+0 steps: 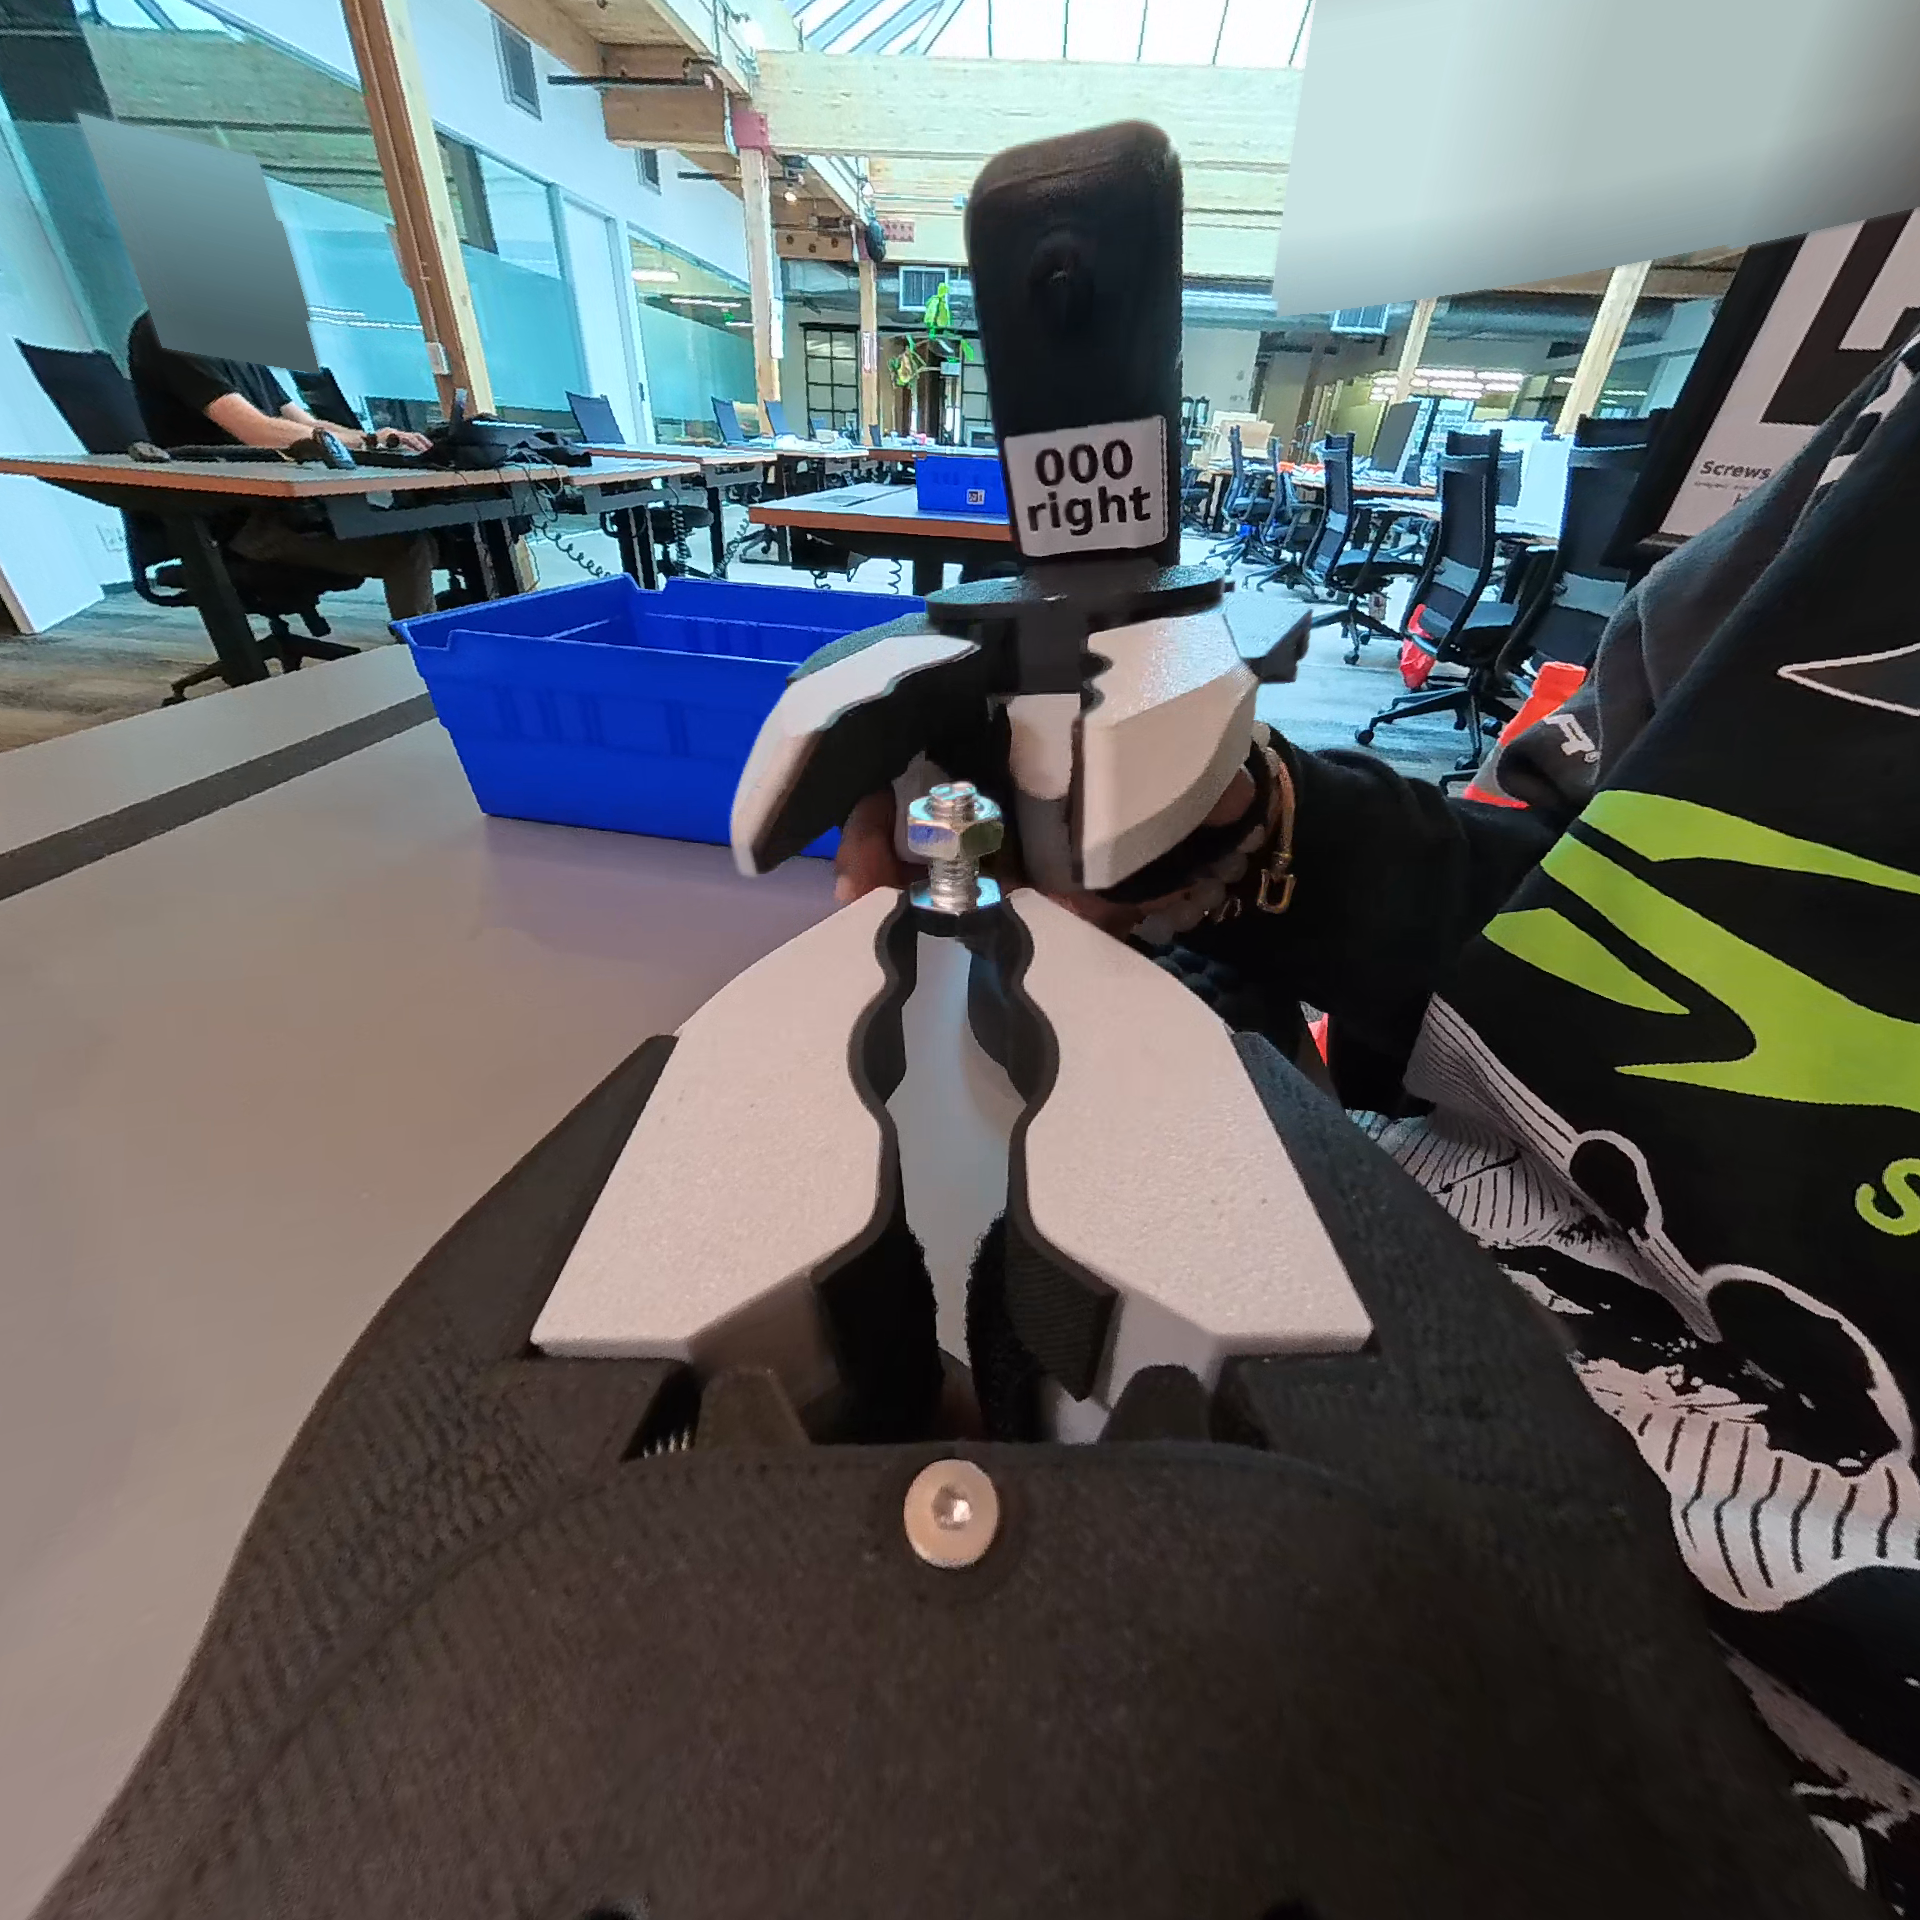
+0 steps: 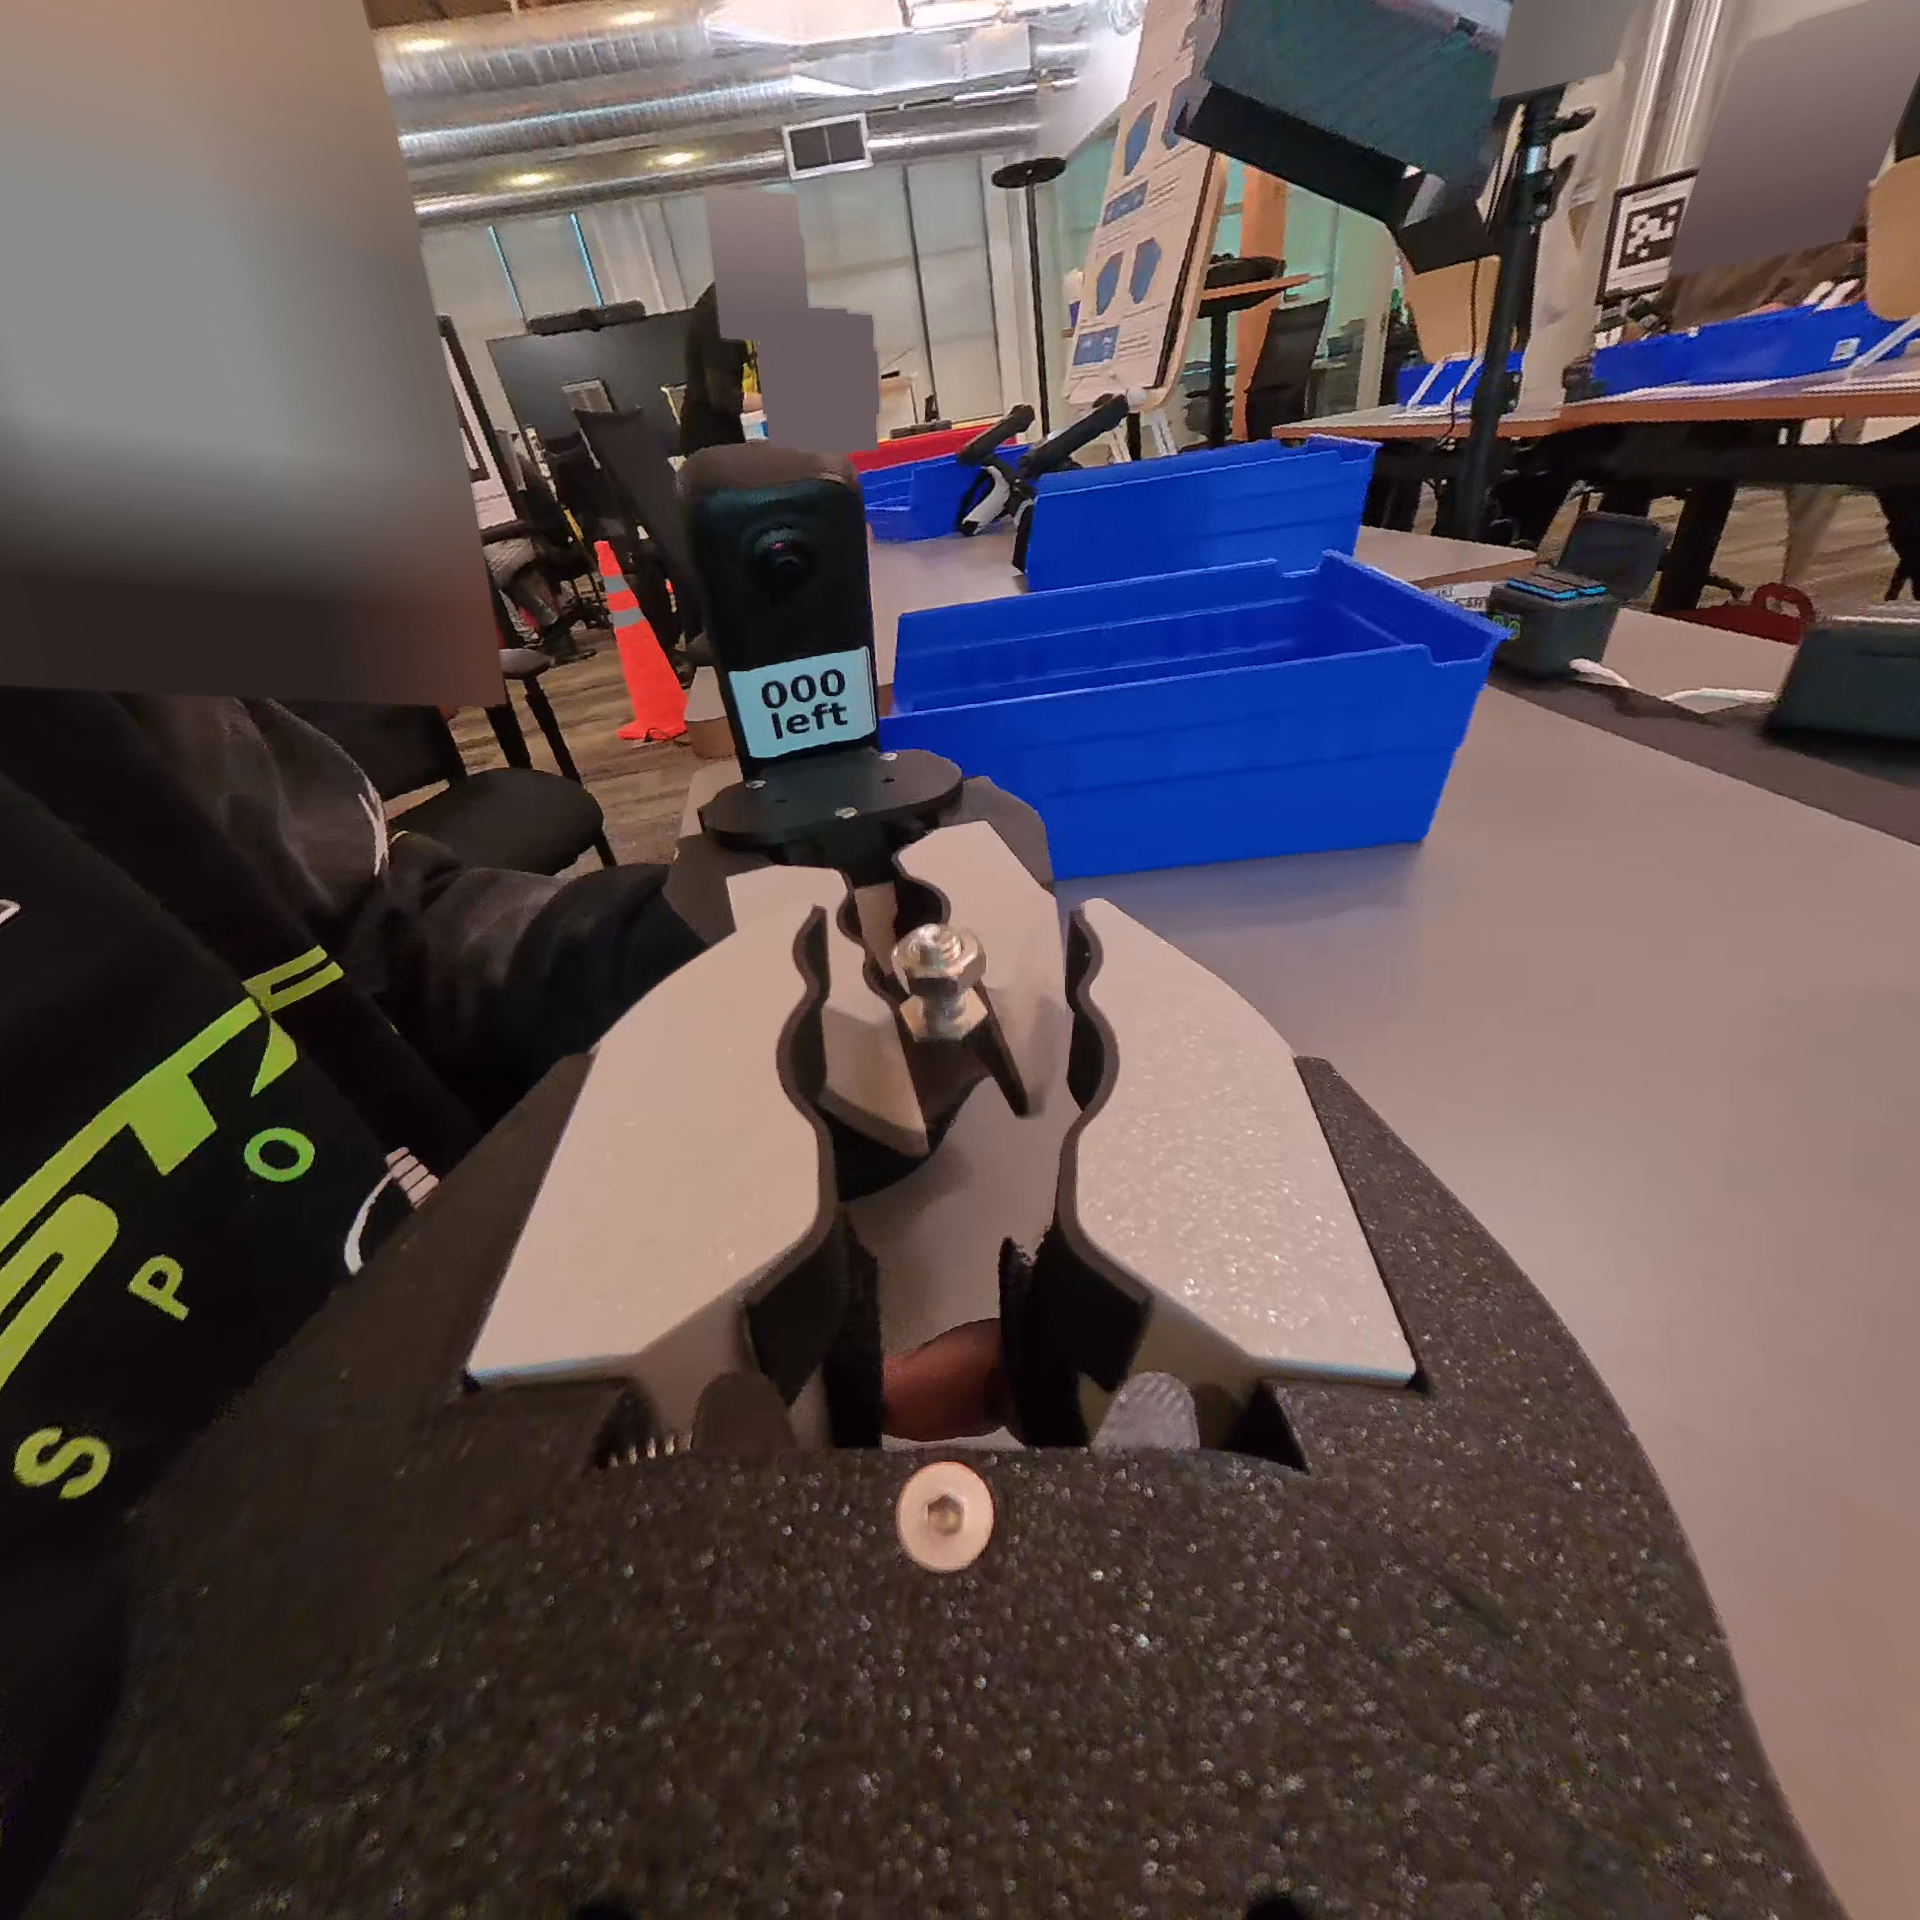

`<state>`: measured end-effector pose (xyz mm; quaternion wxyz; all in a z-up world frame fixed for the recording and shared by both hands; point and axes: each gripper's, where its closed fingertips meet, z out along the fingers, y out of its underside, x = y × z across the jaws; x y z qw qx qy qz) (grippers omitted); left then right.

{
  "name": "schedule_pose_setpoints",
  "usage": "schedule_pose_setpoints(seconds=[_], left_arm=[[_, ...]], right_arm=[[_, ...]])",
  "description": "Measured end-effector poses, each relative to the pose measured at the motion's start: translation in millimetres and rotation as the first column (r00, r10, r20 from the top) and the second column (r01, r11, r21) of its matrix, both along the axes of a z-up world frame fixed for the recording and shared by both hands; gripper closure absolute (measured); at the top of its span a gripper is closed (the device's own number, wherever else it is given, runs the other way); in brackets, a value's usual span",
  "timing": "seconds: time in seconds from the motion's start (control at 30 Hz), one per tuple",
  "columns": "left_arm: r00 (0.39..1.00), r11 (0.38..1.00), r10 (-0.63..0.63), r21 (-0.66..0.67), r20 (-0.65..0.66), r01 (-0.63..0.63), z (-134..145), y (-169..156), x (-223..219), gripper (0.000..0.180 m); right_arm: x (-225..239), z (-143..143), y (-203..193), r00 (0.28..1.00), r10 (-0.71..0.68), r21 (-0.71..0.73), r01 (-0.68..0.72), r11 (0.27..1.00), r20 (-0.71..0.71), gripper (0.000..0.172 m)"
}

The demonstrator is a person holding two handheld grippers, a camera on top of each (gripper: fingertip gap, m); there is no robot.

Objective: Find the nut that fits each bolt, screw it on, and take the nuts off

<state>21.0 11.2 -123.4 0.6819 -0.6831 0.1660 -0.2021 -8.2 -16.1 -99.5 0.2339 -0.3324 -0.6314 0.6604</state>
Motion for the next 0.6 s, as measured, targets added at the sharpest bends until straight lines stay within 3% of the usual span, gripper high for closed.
schedule_pose_setpoints(seconds=[0.33,0.4,0.47,0.6], left_arm=[[1.000,1.000,0.010,0.009,0.011,-0.010,2,0,-3,0.166],[1.000,1.000,0.003,0.014,0.017,-0.003,3,-1,-2,0.166],[1.000,1.000,0.003,0.012,0.005,-0.003,2,-1,-1,0.166],[1.000,1.000,0.002,0.009,0.003,-0.002,2,0,-1,0.166]], right_arm=[[3,-5,20,0.999,-0.055,0.044,0.055,0.998,-0.001,0.132],[5,-2,39,0.992,-0.127,0.024,0.128,0.992,-0.013,0.153],[8,2,52,0.987,-0.159,-0.012,0.158,0.987,-0.024,0.159],[12,5,46,0.991,-0.127,-0.028,0.127,0.992,-0.032,0.153]])
